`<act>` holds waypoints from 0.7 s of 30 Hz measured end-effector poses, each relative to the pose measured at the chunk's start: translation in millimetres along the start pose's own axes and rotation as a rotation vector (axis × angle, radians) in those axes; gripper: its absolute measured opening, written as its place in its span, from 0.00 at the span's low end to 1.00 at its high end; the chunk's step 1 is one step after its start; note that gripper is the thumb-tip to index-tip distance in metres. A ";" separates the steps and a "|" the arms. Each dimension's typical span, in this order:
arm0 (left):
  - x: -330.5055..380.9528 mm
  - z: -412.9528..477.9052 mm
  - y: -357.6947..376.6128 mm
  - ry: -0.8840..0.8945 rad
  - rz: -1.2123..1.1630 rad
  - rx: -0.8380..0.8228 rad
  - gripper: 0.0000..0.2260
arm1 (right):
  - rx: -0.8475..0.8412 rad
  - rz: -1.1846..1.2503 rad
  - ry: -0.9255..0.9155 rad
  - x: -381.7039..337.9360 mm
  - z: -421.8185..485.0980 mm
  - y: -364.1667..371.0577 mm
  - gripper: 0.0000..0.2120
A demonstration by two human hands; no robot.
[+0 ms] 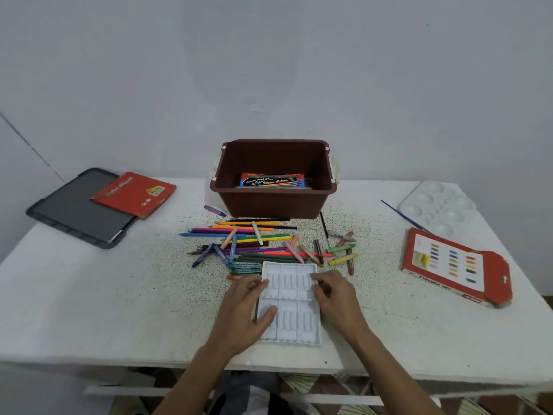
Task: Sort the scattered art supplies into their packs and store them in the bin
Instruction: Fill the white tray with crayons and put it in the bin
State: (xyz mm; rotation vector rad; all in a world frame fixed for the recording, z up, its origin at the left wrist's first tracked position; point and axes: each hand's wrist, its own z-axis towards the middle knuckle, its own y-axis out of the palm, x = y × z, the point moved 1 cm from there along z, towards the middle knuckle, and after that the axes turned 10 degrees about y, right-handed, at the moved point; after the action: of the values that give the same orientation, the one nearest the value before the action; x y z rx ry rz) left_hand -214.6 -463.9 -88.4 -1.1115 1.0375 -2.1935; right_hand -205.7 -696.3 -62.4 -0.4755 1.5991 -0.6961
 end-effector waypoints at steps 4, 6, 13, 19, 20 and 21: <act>-4.3 4.9 3.7 0.062 0.055 -0.008 0.26 | 0.004 -0.005 0.003 -1.0 9.5 -0.5 0.12; -7.7 7.8 6.4 0.064 0.078 -0.016 0.25 | -0.007 -0.015 0.011 -0.6 14.7 -0.6 0.13; -13.2 11.4 10.1 0.127 0.095 -0.037 0.21 | -0.008 0.031 0.031 2.6 21.0 -0.5 0.12; -15.2 18.3 7.4 0.139 0.099 -0.087 0.20 | -0.046 0.135 0.087 -8.0 24.1 -9.9 0.11; -14.9 18.0 8.0 0.135 0.098 -0.097 0.21 | -0.048 0.110 0.091 -9.9 26.7 -11.1 0.11; -15.1 17.9 8.2 0.135 0.098 -0.108 0.21 | -0.043 0.080 0.090 -12.3 30.6 -11.6 0.11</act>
State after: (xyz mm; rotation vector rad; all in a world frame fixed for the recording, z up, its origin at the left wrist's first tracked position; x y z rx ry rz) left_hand -190.8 -466.1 -95.0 -0.9465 1.2540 -2.1810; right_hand -174.7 -701.7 -47.1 -0.4136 1.7115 -0.6310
